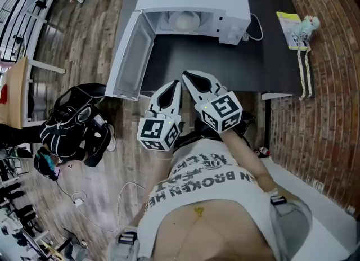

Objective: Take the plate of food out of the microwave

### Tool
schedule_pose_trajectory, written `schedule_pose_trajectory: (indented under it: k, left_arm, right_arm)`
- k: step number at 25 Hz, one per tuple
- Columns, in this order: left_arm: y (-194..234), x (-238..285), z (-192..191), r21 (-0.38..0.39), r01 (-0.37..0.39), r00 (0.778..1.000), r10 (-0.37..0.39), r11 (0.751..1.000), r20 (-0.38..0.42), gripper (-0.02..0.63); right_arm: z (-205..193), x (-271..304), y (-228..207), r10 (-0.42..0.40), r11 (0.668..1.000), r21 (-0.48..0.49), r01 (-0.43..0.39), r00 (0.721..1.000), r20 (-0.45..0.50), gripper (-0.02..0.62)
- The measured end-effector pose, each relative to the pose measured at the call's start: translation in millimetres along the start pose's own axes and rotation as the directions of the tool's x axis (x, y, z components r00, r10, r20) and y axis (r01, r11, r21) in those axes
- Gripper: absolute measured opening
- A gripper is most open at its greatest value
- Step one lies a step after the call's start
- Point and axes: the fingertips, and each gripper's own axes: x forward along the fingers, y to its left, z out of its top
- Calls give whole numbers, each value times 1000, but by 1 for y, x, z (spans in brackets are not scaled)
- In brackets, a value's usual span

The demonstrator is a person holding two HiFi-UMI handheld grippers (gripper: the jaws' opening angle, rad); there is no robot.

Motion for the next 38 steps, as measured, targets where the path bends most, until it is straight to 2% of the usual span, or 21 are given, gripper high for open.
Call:
schedule_pose_trajectory:
  k: [13,20,29,33,38]
  left_arm:
    - [-2,62,0,0,-27,1000,27,1000,-11,8]
    - [5,82,0,-10,-4,1000,3,1000,-21,8]
    - [36,110,11,-1,86,995,-86,996,-43,6]
    - [57,123,23,10,138,990,-137,990,-46,8]
    - [83,139,34,9,201,979,-200,980,-48,8]
  right_arm:
    - [-3,13,-57,33,999,23,-33,999,-28,9]
    - [-11,19,-79,-2,999,53,5,999,-49,9]
    - [-7,50,-103,-101,992,65,104,994,-45,9]
    - [1,73,-106,-149,988,22,150,988,-41,9]
    - [8,101,-111,-213,976,27,214,977,-28,9]
